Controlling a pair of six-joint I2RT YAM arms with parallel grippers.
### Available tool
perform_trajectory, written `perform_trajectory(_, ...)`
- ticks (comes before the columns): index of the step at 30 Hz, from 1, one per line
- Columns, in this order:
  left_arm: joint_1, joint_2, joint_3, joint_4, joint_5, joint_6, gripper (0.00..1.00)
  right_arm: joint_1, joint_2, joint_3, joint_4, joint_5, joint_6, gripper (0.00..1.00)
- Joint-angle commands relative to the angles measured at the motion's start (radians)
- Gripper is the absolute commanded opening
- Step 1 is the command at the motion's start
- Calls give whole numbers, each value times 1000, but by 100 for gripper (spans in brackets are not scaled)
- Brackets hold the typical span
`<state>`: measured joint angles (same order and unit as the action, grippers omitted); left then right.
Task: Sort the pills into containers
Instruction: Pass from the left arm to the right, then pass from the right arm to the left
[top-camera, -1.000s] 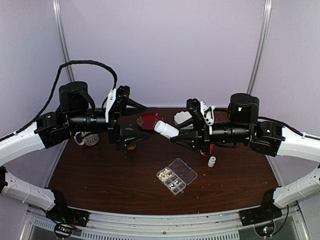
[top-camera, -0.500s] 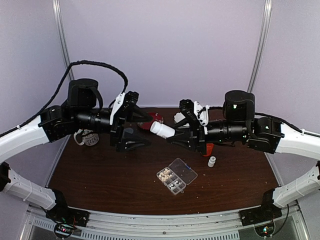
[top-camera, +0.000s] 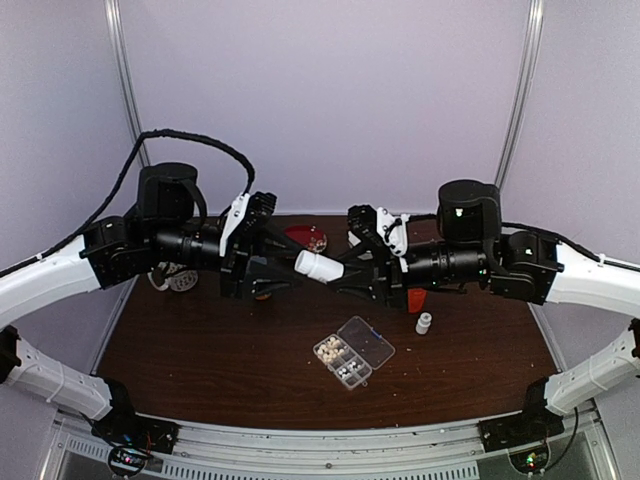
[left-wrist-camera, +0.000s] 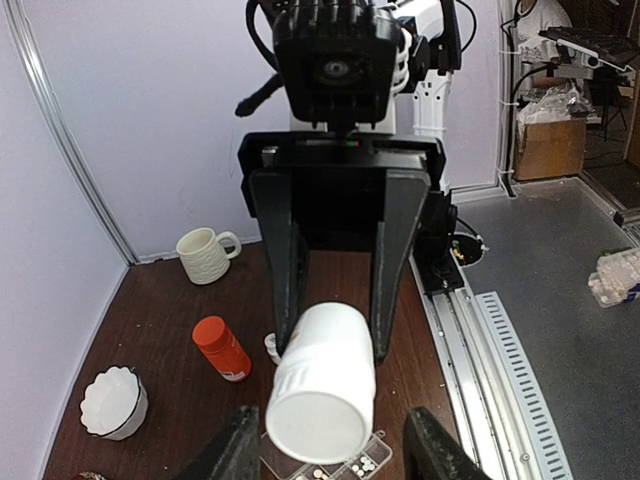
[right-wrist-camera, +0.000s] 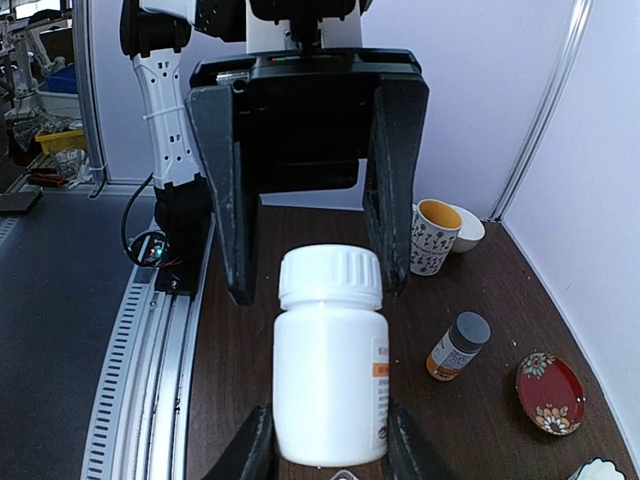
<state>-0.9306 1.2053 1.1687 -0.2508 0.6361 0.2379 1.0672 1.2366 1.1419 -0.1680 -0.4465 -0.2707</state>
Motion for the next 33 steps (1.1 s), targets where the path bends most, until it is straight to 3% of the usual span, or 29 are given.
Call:
perform_trajectory(1,2,-25,-13,48,26,17,53,8,10,41,-8,18,-17,0)
perform_trajectory(5,1,-29,-15,46,31,17,54,10,15,42,-14,23,-22,0)
perform_trajectory(13,2,-26,-10,24,33,32,39,14,18,48,-16,31,-20,0)
perform_trajectory(26,-1,-14,-6,-10,12,41,38,14,24,51,-15,33,-5,0)
perform_trajectory(30,0,-13,-4,-24,16,54,30,14,27,53,-14,31,3,0)
perform_trajectory(33,-3,-6,5,-40,13,61,30,14,35,63,-15,21,20,0)
